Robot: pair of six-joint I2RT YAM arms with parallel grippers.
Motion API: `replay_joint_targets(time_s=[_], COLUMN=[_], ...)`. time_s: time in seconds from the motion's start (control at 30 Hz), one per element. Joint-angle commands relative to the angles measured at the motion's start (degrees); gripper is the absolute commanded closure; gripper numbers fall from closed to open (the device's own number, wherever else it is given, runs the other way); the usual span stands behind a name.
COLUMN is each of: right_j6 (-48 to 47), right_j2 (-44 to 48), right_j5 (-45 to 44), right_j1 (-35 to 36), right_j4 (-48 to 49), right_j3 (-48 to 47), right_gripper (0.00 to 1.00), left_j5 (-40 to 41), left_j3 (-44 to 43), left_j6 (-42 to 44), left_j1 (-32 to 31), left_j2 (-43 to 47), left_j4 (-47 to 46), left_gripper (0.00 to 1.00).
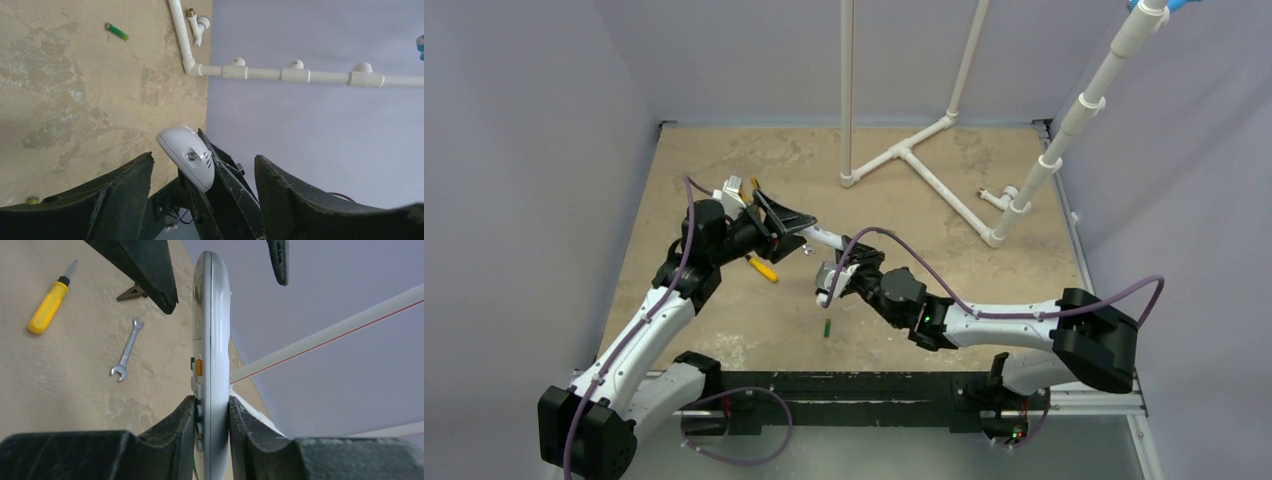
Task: Load the batteries into the remote control
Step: Adjust the remote control.
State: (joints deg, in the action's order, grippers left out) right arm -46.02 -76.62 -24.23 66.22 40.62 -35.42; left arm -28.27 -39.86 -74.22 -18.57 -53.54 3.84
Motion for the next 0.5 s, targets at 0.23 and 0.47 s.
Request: replay_joint_targets(time_s=[0.23,0.47], right_j6=[-6.9,-8.3], right_j2=[1.5,0.4], right_j5=[-3.2,-2.5], right_j1=[1.7,2.3], right_j4=[12.0,13.0], right_j3=[2.4,1.7], right_gripper=[1.00,1.00], left_j5=[-1.1,-1.3], left_j3=[-1.3,-1.4], left_j6=[-1.3,-2.0], left_j1=[-0.5,-0.8], left_j2=[0.8,0.3], left_j4=[-3.0,-5.9], left_gripper=[0.35,0.37])
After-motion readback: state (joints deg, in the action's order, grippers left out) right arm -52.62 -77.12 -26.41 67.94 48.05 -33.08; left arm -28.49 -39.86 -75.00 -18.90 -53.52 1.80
